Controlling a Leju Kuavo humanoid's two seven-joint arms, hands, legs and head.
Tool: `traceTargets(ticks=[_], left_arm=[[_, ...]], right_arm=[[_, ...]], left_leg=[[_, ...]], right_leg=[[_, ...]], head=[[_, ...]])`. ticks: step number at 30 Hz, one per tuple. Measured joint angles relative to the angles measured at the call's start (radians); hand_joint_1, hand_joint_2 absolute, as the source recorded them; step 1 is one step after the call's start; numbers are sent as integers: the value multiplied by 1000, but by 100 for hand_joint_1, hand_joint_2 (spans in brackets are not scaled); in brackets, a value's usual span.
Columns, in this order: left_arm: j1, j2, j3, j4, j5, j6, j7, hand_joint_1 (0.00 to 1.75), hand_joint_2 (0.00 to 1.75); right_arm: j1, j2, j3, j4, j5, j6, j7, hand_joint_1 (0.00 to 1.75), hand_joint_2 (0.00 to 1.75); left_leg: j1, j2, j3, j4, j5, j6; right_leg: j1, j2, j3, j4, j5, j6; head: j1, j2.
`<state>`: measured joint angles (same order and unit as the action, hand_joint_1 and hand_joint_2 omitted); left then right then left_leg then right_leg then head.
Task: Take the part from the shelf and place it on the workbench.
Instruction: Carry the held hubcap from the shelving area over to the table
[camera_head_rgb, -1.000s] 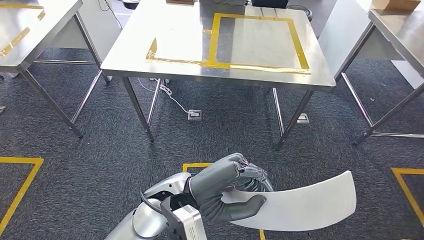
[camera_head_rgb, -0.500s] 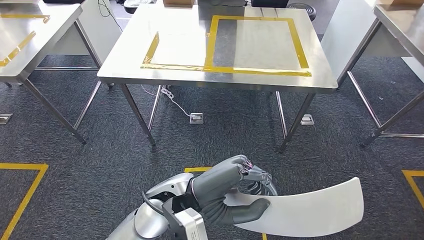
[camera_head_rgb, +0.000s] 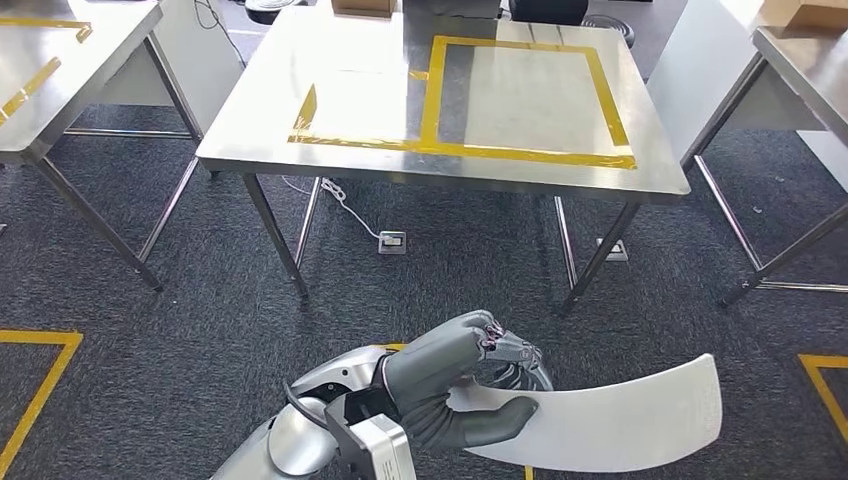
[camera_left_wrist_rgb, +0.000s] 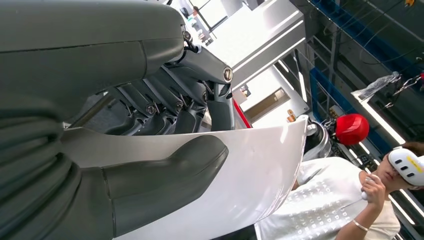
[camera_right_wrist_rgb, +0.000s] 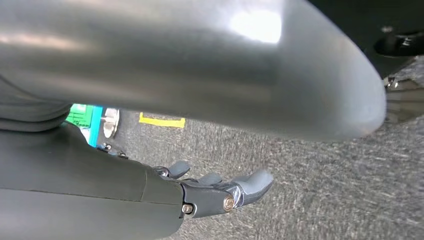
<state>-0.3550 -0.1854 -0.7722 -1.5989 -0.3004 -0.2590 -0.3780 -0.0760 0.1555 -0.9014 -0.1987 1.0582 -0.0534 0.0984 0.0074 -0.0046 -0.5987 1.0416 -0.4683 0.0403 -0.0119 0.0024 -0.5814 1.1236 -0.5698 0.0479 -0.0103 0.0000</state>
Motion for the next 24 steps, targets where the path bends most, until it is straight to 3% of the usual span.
traceTargets(ticks=[2, 3, 4, 6, 8, 9, 11, 14, 15, 17, 18, 19, 20, 22, 24], left_arm=[[1, 0, 0, 1, 0, -1, 0, 175, 175], [3, 0, 0, 1, 0, -2, 0, 175, 175], [3, 0, 0, 1, 0, -2, 0, 175, 175], [4, 0, 0, 1, 0, -2, 0, 175, 175], [3, 0, 0, 0, 0, -2, 1, 175, 175], [3, 0, 0, 0, 0, -2, 1, 175, 175], [3, 0, 0, -1, 0, -2, 1, 175, 175], [2, 0, 0, -7, 0, -2, 1, 175, 175], [2, 0, -1, -8, 0, -2, 2, 175, 175], [5, 4, -1, -8, 0, -1, 5, 175, 175], [8, 7, -1, -8, 0, 0, 7, 175, 175], [10, 11, -1, -8, 0, 1, 8, 175, 175], [11, 13, -1, -8, 0, 2, 9, 175, 175], [11, 17, -1, -10, -1, 3, 10, 175, 175], [13, 19, -1, -13, -3, 5, 12, 175, 175]], right_arm=[[2, 0, 0, 0, 0, 0, -1, 0, 0], [4, 0, 0, 0, 0, 0, -1, 0, 0], [5, 0, 0, 0, 0, 0, -1, 0, 0], [6, 0, 0, 0, 2, 0, -3, 0, 0], [4, 0, 0, 0, 3, 0, -7, 0, 0], [3, -1, 0, 0, 4, 0, -8, 0, 0], [2, -1, 0, 0, 3, 0, -11, 0, 0], [4, 0, 0, 0, 3, 0, -13, 0, 0], [3, 0, 0, 0, 4, 0, -13, 0, 0], [2, 0, 0, 0, 8, 0, -12, 0, 0], [3, 0, 0, 0, 10, 0, -11, 0, 0], [3, 0, 0, 0, 12, 0, -11, 0, 0], [4, 0, 0, 0, 13, 0, -11, 0, 0], [5, 0, 0, 0, 16, 0, -11, 0, 0], [3, 0, 0, 0, 20, 0, -12, 0, 0]], left_leg=[[-1, 1, 5, 0, -8, 5], [-2, 0, 9, 0, -12, 6], [-3, -2, 15, 0, -17, 6], [-3, -5, 31, 0, -29, 2], [-6, -6, 44, 1, -41, -6], [-7, -6, 47, 0, -46, -12], [-7, -6, 51, -4, -53, -23], [-6, -3, 46, 28, -75, -40], [-6, -3, 22, 76, -96, -45], [-3, -2, -54, 205, -143, -52], [-2, -2, -88, 253, -151, -54], [-1, -2, -106, 268, -139, -56], [0, -2, -104, 242, -105, -56], [1, 0, -58, 115, -19, -52], [-1, 1, -15, 17, 17, -43]], right_leg=[[0, 0, -86, 135, -42, 5], [0, 0, -120, 176, -42, 5], [0, 0, -135, 179, -21, 3], [2, 0, -105, 74, 67, -5], [7, 0, -54, -52, 125, -17], [11, 0, -40, -86, 133, -22], [15, 1, -33, -99, 125, -30], [6, 1, -13, -114, 121, -46], [3, 0, -5, -118, 119, -51], [3, -1, 7, -119, 108, -58], [3, 0, 12, -119, 103, -58], [3, 0, 18, -118, 97, -57], [3, 1, 27, -118, 91, -55], [3, 2, 45, -116, 77, -49], [6, 2, 54, -112, 63, -38]], head=[[3, 0], [3, 0], [4, 0], [5, 0], [6, 0], [6, 0], [6, 0], [2, 0], [-1, 0], [-5, 0], [-5, 0], [-5, 0], [-6, 0], [-6, 0], [-7, 0]])
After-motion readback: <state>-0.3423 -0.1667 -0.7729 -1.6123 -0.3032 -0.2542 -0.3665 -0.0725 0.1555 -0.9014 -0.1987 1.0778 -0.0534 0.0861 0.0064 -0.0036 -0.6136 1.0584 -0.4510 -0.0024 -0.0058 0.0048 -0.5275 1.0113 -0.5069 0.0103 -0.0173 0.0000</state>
